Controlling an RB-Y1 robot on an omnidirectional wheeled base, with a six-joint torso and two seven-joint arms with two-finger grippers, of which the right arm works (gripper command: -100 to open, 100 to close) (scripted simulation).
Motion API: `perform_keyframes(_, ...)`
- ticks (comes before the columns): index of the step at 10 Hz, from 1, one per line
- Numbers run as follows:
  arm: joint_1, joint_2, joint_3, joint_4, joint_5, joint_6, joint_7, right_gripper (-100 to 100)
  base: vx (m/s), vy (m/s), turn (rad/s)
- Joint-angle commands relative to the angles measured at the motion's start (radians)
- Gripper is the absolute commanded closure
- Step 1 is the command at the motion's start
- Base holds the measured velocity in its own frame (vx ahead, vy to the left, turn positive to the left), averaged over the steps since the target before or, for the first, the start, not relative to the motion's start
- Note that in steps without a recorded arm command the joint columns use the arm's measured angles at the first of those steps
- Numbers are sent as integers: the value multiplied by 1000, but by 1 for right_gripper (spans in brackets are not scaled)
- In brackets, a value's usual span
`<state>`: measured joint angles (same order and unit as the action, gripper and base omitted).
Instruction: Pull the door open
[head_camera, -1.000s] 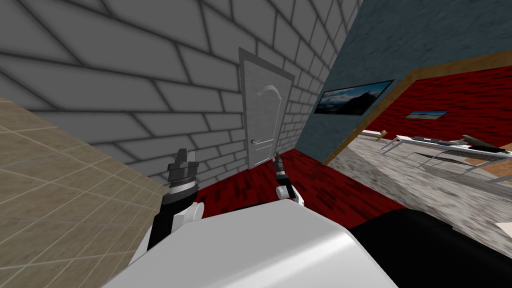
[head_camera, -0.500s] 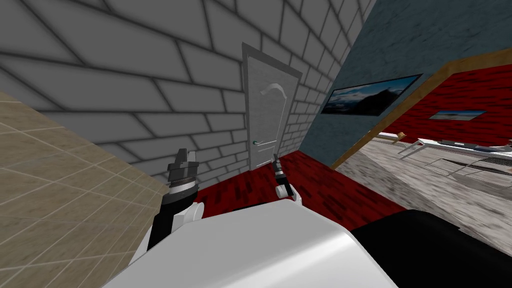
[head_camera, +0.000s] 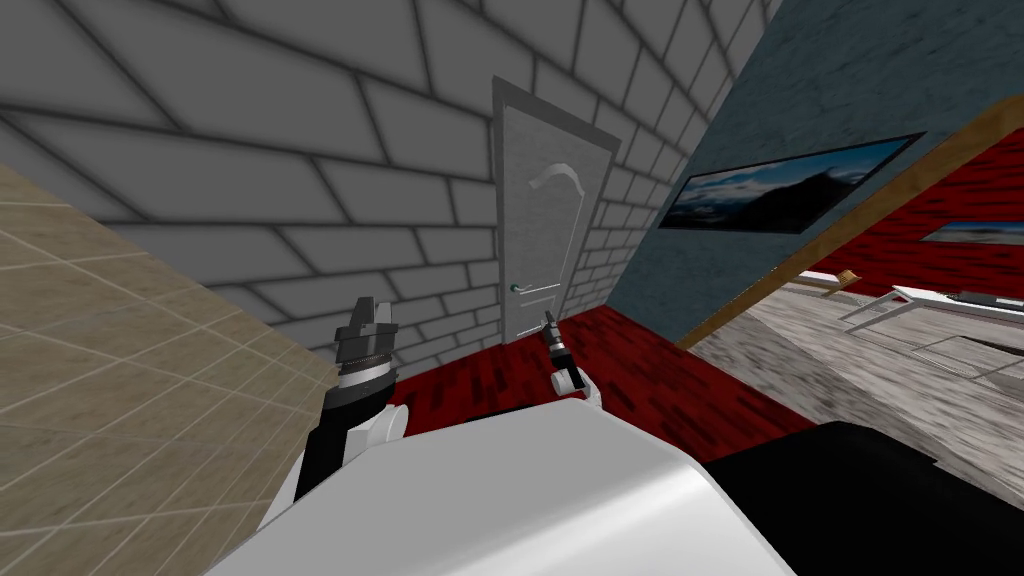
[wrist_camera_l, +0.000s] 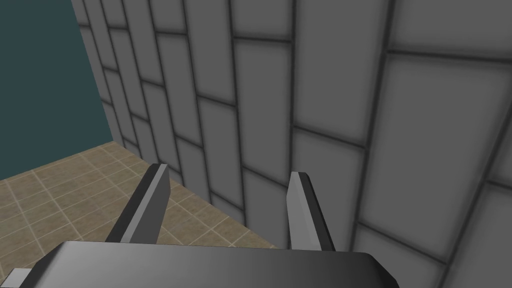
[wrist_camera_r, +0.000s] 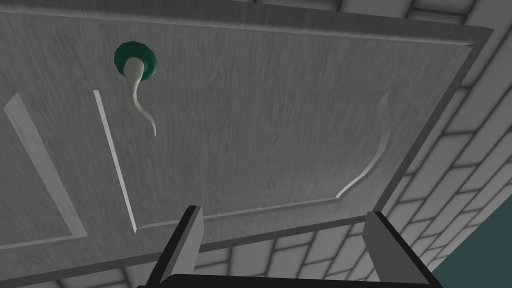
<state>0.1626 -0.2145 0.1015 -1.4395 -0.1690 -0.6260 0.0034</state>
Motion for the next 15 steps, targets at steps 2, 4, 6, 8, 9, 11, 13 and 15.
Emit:
perform_keyframes(2,-25,-18,7,66,-6,-7,-13,-100,100,-25,83)
perform_keyframes(4,-47,-30,12,117,-10,-10,-21,-100,95,-28,94)
perform_keyframes(6,-68,-42,17,167,-13,-14,-29,-100,90,-32,92)
perform_keyframes(8,-89,-53,22,215,-17,-18,-37,-100,98,-22,76)
perform_keyframes(9,-99,-58,24,239,-19,-20,-41,-100,99,-34,84)
perform_keyframes(11,-118,-69,29,285,-23,-23,-48,-100,98,-32,84)
perform_keyframes(13,-137,-79,33,329,-26,-26,-55,-100,79,-46,76)
perform_keyframes(15,-155,-88,37,373,-29,-29,-62,-100,96,-32,79)
